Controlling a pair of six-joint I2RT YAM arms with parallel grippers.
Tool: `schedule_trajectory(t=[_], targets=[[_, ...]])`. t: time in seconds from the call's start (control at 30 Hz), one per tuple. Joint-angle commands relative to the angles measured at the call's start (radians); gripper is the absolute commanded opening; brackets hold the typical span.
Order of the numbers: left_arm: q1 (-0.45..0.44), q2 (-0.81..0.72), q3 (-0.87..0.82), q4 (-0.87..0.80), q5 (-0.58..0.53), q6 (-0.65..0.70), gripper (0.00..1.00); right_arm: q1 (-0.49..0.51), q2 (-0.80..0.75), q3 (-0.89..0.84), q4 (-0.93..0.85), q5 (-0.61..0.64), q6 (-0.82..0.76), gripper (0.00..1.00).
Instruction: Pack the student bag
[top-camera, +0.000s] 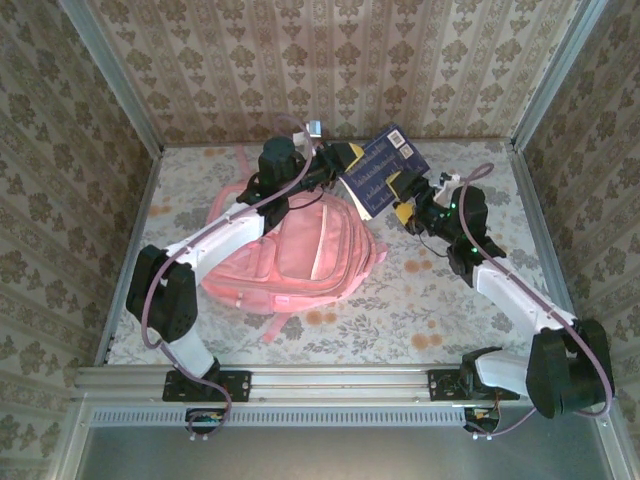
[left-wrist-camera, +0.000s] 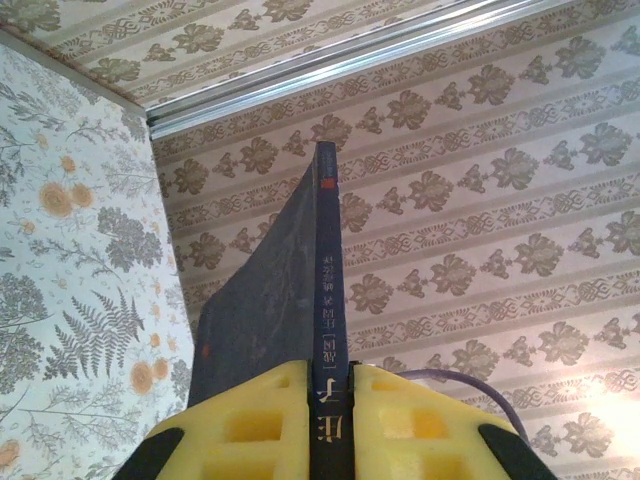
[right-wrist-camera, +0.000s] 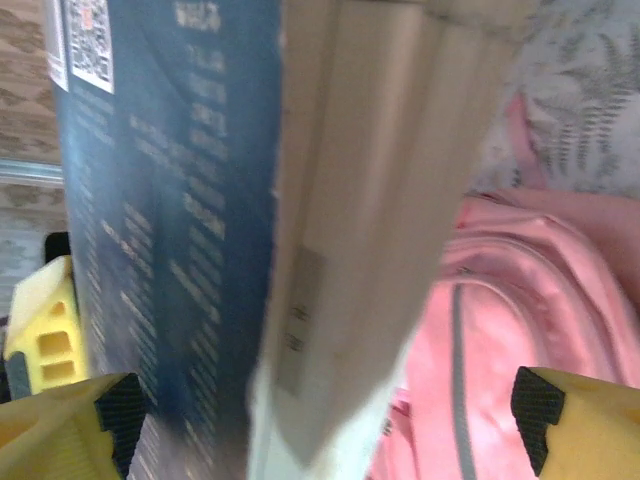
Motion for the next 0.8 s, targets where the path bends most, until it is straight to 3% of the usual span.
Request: schedule_trajectory(t=[0.0,0.13,0.3,0.43,0.57,0.7,0.77], targets=[[-0.007,-0.033,-0.004,0.09,-0.022,-0.048,0.0,0.023,0.059,0.013,0.263,0.026,0.097,0.94],[-0.002,-0.055,-0.026,0.096,-0.046,-0.059,0.0,0.051,0.12,0.011,0.459,0.04,0.163,0.86],[0.01,-0.077,-0.051,0.089,-0.059,-0.051,0.0,0.064,0.1,-0.016,0.478,0.105,0.169,0.72],[0.019,-0.098,-0.075,0.053,-0.069,-0.022,0.0,0.065,0.067,-0.039,0.452,0.124,0.154,0.52],[0.017,-0.097,-0.072,-0.001,-0.034,0.038,0.0,0.07,0.025,-0.031,0.327,0.134,0.1,0.24],[0.024,-0.121,-0.091,-0.064,0.023,0.102,0.18,0.06,-0.022,0.005,0.155,0.092,-0.007,0.02],[0.035,-0.144,-0.115,-0.081,0.074,0.14,0.32,0.045,-0.052,0.011,0.095,0.058,-0.066,0.0]])
